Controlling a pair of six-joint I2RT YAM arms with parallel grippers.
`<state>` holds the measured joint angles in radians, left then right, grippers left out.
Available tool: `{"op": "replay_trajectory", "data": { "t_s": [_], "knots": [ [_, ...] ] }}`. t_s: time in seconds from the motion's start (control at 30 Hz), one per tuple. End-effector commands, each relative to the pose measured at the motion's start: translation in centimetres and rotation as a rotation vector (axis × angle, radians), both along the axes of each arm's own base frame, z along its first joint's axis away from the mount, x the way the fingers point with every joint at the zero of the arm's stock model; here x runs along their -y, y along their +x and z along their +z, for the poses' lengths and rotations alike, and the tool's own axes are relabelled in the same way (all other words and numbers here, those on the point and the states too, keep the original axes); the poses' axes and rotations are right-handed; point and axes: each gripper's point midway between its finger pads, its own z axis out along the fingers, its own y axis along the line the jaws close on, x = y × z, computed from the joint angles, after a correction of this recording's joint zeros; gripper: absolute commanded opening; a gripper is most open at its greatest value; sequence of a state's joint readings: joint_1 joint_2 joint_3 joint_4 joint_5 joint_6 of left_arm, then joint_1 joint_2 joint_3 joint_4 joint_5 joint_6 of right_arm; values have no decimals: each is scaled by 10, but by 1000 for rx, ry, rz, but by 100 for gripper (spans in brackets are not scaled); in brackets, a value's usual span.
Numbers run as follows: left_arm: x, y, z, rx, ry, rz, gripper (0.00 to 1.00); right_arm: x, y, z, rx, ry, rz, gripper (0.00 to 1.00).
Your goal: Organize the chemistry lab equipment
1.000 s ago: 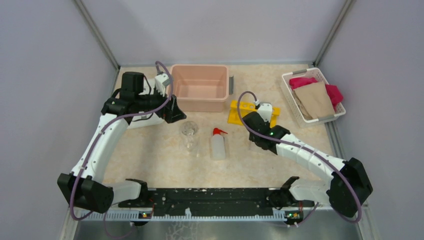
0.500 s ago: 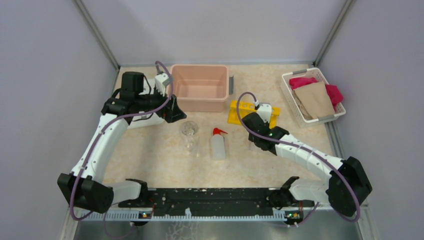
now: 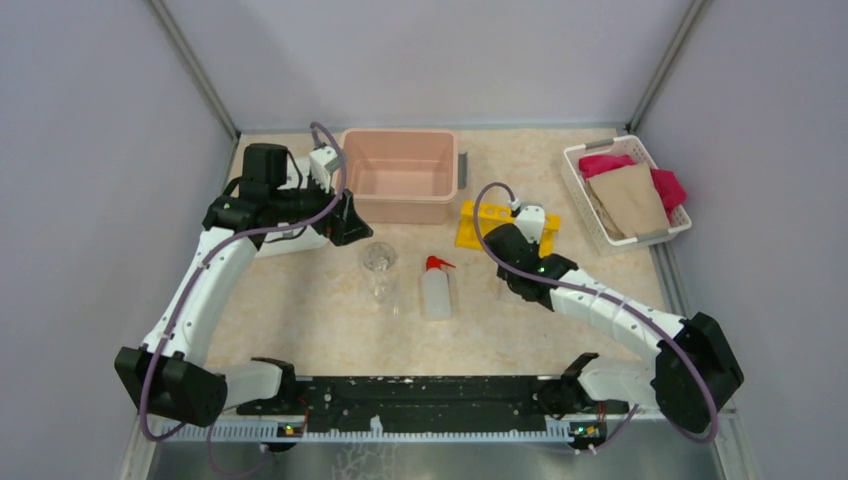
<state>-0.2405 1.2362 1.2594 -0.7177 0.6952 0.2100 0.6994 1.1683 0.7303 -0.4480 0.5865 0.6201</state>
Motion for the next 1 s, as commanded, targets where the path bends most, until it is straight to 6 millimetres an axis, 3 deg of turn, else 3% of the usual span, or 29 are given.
{"op": "replay_trajectory", "data": {
  "t_s": [0.0,0.63,0.73,0.97],
  "knots": [
    [0,0,7,40,-2,-5,99,5,8,-6,16,-17,-29,0],
    [0,3,11,57,-2,-2,99,8,-1,-22,-12,-5,-32,0],
    [-1,4,10,61,4,3,99,3,-1,-18,-7,17,-16,19],
    [-1,6,10,61,7,4,99,-8,3,15,40,90,21,32]
  ]
}}
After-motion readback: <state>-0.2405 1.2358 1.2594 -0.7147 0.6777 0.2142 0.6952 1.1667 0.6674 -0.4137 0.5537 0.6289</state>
